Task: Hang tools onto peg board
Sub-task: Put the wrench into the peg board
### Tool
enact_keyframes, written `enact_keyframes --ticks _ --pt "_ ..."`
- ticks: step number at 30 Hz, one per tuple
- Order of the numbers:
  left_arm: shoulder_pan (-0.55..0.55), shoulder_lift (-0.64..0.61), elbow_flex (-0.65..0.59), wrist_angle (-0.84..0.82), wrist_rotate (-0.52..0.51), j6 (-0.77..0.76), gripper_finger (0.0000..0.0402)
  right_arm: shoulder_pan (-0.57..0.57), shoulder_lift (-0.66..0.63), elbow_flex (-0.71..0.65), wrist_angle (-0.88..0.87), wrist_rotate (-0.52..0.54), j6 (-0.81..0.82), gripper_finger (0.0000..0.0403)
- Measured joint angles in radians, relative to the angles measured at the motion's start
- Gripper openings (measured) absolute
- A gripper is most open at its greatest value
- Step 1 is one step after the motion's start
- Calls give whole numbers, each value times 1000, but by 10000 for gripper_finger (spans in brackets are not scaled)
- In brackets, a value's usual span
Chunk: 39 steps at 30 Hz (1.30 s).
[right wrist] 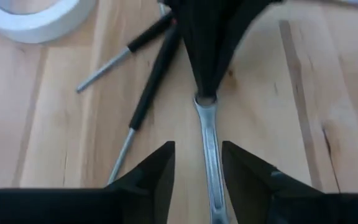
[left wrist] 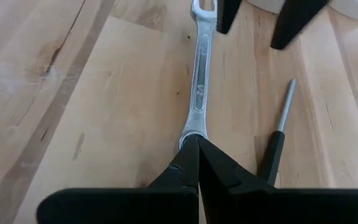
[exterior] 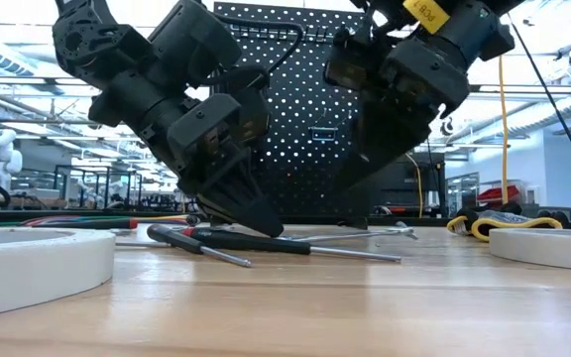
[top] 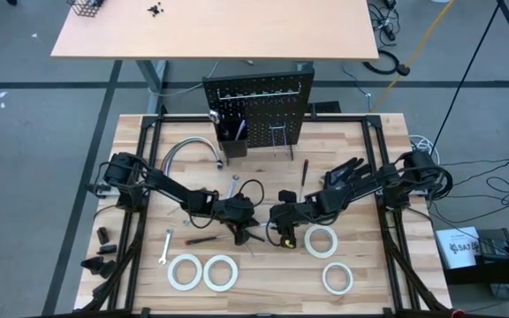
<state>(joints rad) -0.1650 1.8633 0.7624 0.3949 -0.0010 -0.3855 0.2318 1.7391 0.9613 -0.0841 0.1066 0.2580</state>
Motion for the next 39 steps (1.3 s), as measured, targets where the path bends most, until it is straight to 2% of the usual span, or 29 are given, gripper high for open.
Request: enact_keyframes --ticks 11,14,18,19,25,33,39 --pt "0 0 -1 -5 -1 0 0 -21 105 4 -118 3 -15 154" --pt "0 1 -1 -6 -1 -1 0 -17 113 4 -133 -1 -13 129" --pt "0 1 -1 -7 -7 -1 0 -1 114 5 -165 0 -14 42" --pt "0 1 -1 -7 -6 -1 0 2 114 6 -170 -1 -14 31" --pt "1 -9 -6 19 -6 5 10 11 108 10 -174 -11 14 31" --pt "44 -208 -7 -2 0 29 70 13 48 4 -211 -17 27 31" --pt "50 -375 -49 74 27 49 105 21 -22 4 -209 -3 62 31"
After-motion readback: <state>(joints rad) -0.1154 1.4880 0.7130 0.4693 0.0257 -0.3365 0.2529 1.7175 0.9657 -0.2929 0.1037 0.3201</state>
